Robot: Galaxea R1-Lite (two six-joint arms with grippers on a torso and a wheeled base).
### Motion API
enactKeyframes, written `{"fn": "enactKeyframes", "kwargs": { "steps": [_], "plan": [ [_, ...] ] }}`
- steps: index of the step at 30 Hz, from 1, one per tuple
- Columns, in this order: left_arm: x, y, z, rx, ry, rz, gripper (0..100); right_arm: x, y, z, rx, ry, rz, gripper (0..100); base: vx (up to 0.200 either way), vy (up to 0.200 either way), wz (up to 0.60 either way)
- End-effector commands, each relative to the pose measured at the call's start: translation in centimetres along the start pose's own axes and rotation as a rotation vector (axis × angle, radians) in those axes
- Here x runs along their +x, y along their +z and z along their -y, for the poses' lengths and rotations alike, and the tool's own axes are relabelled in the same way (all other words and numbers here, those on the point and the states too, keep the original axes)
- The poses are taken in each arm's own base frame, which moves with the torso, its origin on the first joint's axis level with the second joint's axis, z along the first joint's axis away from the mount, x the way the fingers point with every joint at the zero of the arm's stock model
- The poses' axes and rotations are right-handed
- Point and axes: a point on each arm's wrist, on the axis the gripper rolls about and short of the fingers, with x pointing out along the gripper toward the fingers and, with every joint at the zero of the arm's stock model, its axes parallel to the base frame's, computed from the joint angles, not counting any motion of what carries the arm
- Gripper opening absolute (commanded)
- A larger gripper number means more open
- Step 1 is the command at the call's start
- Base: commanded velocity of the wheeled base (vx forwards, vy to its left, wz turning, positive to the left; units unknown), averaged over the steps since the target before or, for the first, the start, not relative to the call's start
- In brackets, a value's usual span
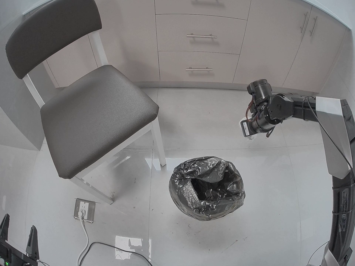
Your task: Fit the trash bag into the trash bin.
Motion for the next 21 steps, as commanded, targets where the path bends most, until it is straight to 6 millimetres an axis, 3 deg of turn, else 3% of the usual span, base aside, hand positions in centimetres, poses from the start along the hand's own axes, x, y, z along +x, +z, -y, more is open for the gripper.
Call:
{"fn": "enactKeyframes", "kwargs": {
  "steps": [1,7,12,16,21],
  "plan": [
    [-0.1,-0.4,0.0,-0.008,-0.012,0.006,100,-2.9,1.1,-1.2,-0.018,0.032,0.045,0,0.0,0.0,0.0],
    [-0.1,-0.4,0.0,-0.009,-0.013,0.01,100,-6.5,1.2,-4.9,-0.074,0.104,0.052,0,0.0,0.0,0.0],
    [-0.2,-0.5,0.0,-0.011,-0.022,0.026,100,-8.1,0.2,-7.4,-0.109,0.148,-0.012,0,0.0,0.0,0.0],
    [-0.2,-0.5,0.0,-0.011,-0.02,0.026,100,-8.1,-0.4,-8.8,-0.119,0.166,-0.036,0,0.0,0.0,0.0],
    [-0.2,-0.5,0.0,-0.011,-0.016,0.026,100,-6.8,-1.7,-11.0,-0.142,0.181,-0.079,0,0.0,0.0,0.0]
  ]
}}
